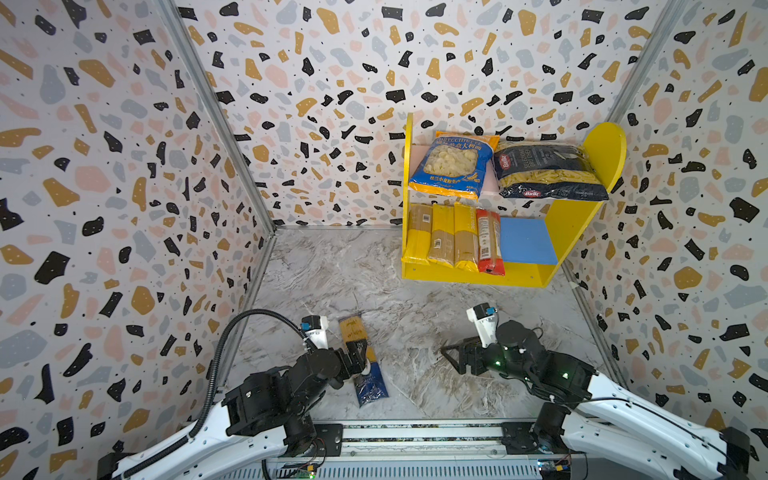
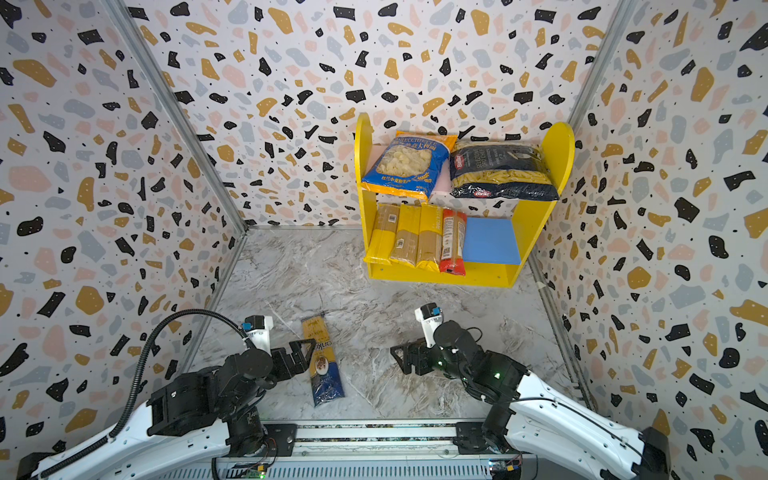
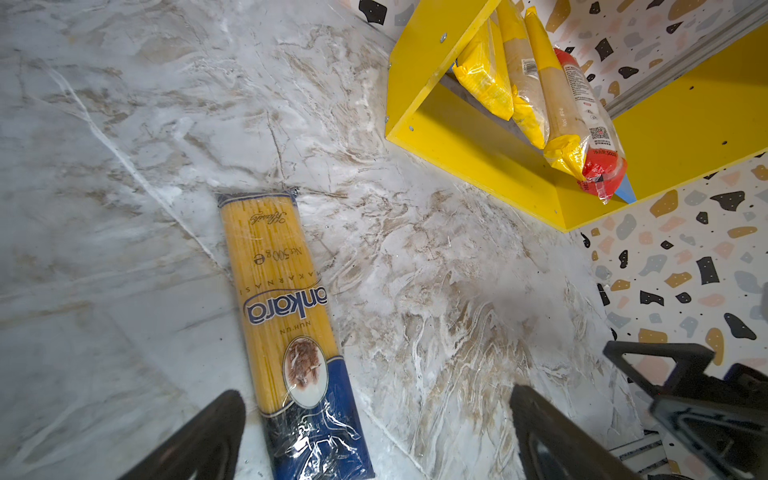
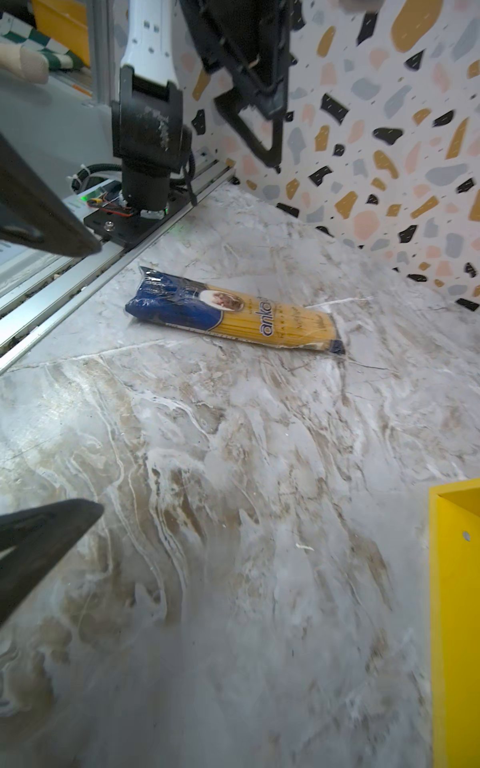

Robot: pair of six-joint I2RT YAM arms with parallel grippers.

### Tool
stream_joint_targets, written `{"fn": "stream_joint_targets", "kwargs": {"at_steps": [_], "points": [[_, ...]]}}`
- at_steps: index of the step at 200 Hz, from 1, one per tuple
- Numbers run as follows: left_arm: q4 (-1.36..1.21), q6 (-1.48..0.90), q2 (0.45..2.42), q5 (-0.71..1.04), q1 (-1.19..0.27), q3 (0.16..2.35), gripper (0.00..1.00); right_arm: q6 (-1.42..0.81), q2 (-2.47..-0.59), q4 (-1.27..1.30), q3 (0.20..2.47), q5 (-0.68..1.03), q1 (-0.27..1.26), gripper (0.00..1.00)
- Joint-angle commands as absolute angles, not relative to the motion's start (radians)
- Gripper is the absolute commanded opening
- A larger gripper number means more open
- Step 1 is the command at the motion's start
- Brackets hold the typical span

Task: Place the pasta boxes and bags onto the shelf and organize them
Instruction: 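Move the right gripper over the ankara spaghetti pack while the left arm draws back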

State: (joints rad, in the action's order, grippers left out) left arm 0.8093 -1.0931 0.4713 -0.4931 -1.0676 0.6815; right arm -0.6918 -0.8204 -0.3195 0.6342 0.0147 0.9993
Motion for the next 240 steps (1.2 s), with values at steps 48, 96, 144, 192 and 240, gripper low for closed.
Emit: {"fn": "stream_joint_targets", "kwargs": {"at_steps": [48, 96, 144, 192, 240], "points": [[0.946, -1.153, 0.322, -0.579, -1.065, 0.706, 1.0, -0.679, -1.25, -0.141, 0.844, -0.099, 1.181, 0.93], [1.022, -1.164, 0.267, -0.633, -1.065, 0.748, 1.0, -0.672, -1.493, -0.12, 0.992, -0.095, 1.245, 0.95], [1.086, -1.168, 0.233, -0.673, -1.065, 0.802, 1.0, -0.675, -1.645, -0.123, 1.084, -0.086, 1.274, 1.0], [1.141, -1.166, 0.225, -0.718, -1.065, 0.875, 1.0, -0.671, -1.758, -0.139, 1.165, -0.083, 1.301, 0.99], [1.173, -1.166, 0.22, -0.739, -1.065, 0.908, 1.0, -0.652, -1.882, -0.194, 1.265, -0.113, 1.317, 0.99]]}}
